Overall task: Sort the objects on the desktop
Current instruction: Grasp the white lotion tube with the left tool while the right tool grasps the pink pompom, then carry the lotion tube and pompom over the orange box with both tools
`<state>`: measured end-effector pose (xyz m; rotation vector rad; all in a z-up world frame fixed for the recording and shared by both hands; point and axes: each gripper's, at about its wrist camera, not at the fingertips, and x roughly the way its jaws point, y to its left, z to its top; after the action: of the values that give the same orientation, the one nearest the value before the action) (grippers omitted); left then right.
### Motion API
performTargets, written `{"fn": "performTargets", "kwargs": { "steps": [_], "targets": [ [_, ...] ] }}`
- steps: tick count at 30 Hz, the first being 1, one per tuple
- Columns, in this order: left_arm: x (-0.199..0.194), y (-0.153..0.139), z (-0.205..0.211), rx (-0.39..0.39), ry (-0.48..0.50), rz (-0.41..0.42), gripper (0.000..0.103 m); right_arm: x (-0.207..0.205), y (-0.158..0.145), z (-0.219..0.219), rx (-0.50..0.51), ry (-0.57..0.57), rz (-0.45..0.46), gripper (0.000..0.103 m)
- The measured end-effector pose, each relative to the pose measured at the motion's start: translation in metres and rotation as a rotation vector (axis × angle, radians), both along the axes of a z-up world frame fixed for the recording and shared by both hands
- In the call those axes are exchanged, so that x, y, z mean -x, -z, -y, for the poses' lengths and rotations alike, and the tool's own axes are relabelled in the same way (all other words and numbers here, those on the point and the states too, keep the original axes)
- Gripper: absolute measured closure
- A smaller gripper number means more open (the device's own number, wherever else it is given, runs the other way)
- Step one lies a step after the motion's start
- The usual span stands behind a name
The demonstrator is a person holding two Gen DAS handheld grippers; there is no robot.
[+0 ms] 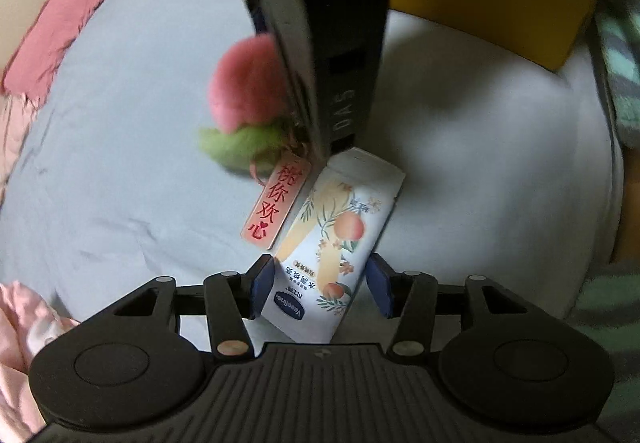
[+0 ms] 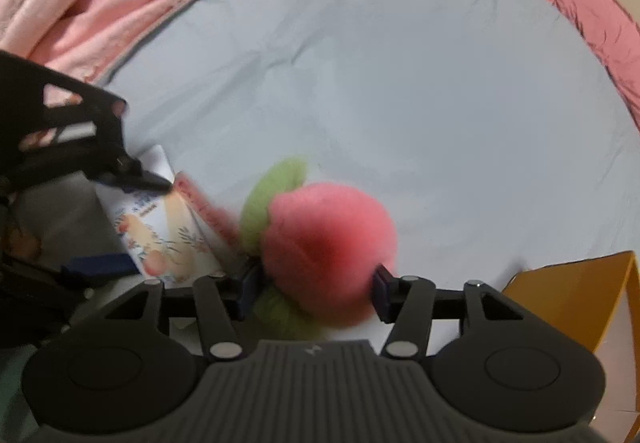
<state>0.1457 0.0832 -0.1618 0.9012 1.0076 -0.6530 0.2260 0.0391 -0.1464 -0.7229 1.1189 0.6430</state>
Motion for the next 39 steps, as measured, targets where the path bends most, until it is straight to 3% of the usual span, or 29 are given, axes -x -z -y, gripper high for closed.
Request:
{"fn": "performTargets", "kwargs": {
  "steps": [7, 9, 12, 15, 18, 21, 24, 25, 28, 31, 35, 39],
  "targets": [
    [-0.012, -0.006, -0.009, 0.063, -0.033, -0.036, 0.043, -0.016, 0.009, 0.006, -0.032, 0.060, -0.045, 0.063],
    [-0.013, -0.013, -0.013, 0.089, -0.049, -0.041, 0.056, -0.019, 0.004, 0.010, -0.056, 0.087, -0.055, 0.072],
    [-0.013, -0.027, -0.017, 0.127, -0.076, -0.043, 0.067, -0.022, -0.004, 0.020, -0.103, 0.128, -0.073, 0.095],
    [-0.016, -0.036, -0.022, 0.148, -0.118, -0.035, 0.072, -0.021, -0.012, 0.027, -0.141, 0.151, -0.071, 0.099],
    [-0.010, -0.044, -0.028, 0.176, -0.154, -0.036, 0.082, -0.020, -0.014, 0.029, -0.145, 0.154, -0.069, 0.098],
    [-0.006, -0.048, -0.038, 0.217, -0.215, -0.077, 0.083, -0.021, -0.025, 0.032, -0.173, 0.152, -0.041, 0.093],
    [-0.018, -0.065, -0.055, 0.276, -0.346, -0.158, 0.084, -0.027, -0.044, 0.033, -0.241, 0.133, -0.035, 0.084],
    [-0.022, -0.073, -0.061, 0.309, -0.402, -0.186, 0.084, -0.028, -0.048, 0.032, -0.268, 0.131, -0.036, 0.076],
    [-0.030, -0.083, -0.075, 0.361, -0.523, -0.227, 0.085, -0.026, -0.054, 0.024, -0.317, 0.100, -0.037, 0.069],
    [-0.036, -0.073, -0.079, 0.367, -0.582, -0.197, 0.085, -0.027, -0.039, 0.013, -0.272, 0.099, -0.052, 0.069],
    [-0.028, -0.077, -0.075, 0.403, -0.604, -0.115, 0.085, -0.025, -0.026, 0.007, -0.226, 0.124, -0.009, 0.059],
    [-0.024, -0.078, -0.072, 0.400, -0.601, -0.089, 0.085, -0.033, -0.016, 0.003, -0.217, 0.149, -0.017, 0.051]
  ]
}}
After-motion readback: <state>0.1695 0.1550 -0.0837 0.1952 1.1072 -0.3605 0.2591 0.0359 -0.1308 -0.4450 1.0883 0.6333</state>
